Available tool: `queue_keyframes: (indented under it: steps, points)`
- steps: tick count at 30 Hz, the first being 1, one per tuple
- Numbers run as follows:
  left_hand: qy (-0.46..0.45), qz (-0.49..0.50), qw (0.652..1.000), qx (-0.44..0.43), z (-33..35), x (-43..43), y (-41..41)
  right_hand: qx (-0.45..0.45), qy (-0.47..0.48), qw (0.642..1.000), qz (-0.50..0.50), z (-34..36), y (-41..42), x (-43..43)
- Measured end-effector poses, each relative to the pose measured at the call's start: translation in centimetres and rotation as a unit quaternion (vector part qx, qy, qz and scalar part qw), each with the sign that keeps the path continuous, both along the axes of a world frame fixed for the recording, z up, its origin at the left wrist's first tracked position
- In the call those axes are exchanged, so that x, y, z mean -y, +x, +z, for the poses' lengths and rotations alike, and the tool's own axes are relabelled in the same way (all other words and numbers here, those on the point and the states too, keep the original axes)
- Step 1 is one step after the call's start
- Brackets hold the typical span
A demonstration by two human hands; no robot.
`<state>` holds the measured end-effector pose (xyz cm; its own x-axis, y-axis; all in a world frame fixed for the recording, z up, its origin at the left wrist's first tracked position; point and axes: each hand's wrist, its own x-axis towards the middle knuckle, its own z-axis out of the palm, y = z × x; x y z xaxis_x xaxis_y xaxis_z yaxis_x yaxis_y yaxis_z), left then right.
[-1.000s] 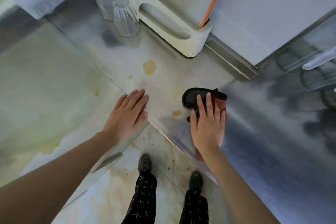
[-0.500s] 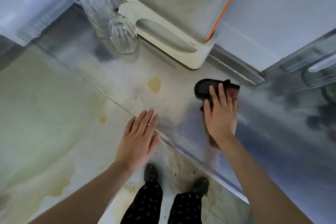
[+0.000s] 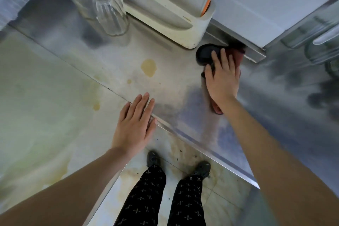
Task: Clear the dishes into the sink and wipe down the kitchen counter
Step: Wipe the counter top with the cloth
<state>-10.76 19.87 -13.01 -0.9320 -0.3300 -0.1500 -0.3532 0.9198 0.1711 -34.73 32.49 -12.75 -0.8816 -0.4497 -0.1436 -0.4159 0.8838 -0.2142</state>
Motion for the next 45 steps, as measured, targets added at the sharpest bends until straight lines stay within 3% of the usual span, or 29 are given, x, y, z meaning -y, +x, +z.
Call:
queue_keyframes:
  steps: [2,3,8,10,14,16,18,20,25,26,30,37,39,42,43,45]
  points:
    - [0.000,0.001,1.000,-0.001,0.0,0.0,0.0,-0.006,-0.008,0.998,-0.056,0.0,-0.7,1.3]
    - [0.000,0.002,1.000,-0.001,0.1,0.0,-0.1,-0.008,-0.007,0.999,-0.037,0.0,-0.2,1.6]
    - [0.001,0.004,1.000,0.009,0.2,0.1,0.0,-0.013,0.026,0.975,0.220,0.7,1.6,-1.7]
    - [0.000,0.007,1.000,0.006,0.2,0.1,0.0,-0.010,0.022,0.984,0.175,0.6,-0.7,-1.7]
    - [0.008,0.007,1.000,-0.004,0.2,0.1,0.0,-0.002,-0.011,0.999,-0.032,0.2,0.9,1.5]
    - [0.006,0.005,1.000,-0.002,0.2,0.1,-0.1,0.000,-0.008,0.999,0.044,0.0,5.2,2.9]
    - [0.004,0.003,1.000,0.005,0.2,0.1,0.0,0.006,0.003,0.981,0.196,0.3,8.1,2.8]
    - [0.003,0.006,1.000,0.007,0.1,0.1,0.0,-0.002,0.019,0.961,0.276,0.4,7.1,2.4]
    - [0.010,0.005,1.000,-0.004,-0.1,0.2,0.0,-0.006,-0.010,0.995,0.099,0.0,5.4,4.0]
    - [0.011,0.006,1.000,-0.006,-0.1,0.2,0.1,-0.015,-0.006,0.994,0.109,0.0,6.6,4.6]
    - [0.003,0.010,1.000,-0.009,0.0,0.0,0.1,-0.010,0.015,0.952,0.306,-0.1,8.9,4.9]
    - [0.043,0.032,0.998,-0.044,0.8,0.0,1.7,0.009,-0.016,0.982,0.188,-0.5,7.5,10.2]
    - [0.046,0.075,0.995,-0.045,1.1,-0.2,3.3,0.013,-0.021,0.971,0.239,-0.4,8.2,10.9]
    - [0.050,0.146,0.987,-0.044,1.2,-1.9,5.9,0.004,-0.019,0.905,0.424,-0.4,8.9,9.7]
    - [0.046,0.167,0.984,-0.044,1.3,-2.7,6.4,0.001,-0.017,0.890,0.455,-0.3,8.3,9.6]
    - [0.029,0.230,0.972,-0.029,1.6,-3.6,6.6,0.005,-0.021,0.893,0.450,-0.3,6.9,10.3]
